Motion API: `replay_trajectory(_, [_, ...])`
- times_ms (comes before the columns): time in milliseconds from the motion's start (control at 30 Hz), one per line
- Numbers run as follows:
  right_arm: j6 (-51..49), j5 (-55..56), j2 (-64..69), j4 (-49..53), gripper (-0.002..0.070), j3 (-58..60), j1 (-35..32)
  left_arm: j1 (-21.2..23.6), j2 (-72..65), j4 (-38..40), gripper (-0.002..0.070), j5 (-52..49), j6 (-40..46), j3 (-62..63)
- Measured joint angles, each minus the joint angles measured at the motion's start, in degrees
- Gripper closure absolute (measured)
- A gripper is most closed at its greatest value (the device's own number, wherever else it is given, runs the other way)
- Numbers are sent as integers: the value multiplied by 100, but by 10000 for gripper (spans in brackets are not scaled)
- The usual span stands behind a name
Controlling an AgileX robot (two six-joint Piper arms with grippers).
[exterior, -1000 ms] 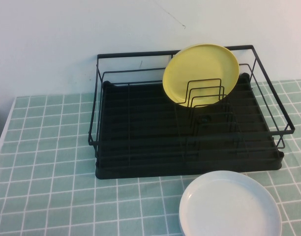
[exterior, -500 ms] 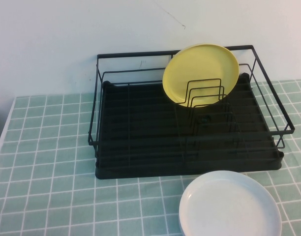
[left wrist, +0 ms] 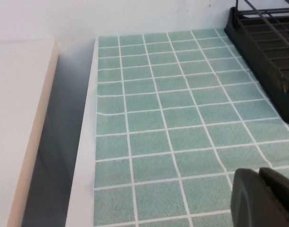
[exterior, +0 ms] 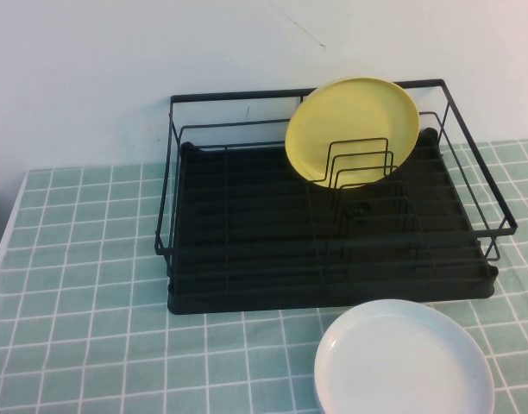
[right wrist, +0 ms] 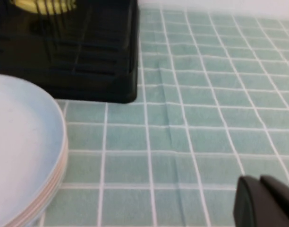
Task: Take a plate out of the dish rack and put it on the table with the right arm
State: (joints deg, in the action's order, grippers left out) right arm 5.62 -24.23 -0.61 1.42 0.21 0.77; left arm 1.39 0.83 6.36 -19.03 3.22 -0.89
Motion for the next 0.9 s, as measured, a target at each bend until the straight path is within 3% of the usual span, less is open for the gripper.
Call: replay_trajectory(900, [0, 300, -5, -322, 678, 71, 0, 0, 0, 0, 678, 0, 12, 0])
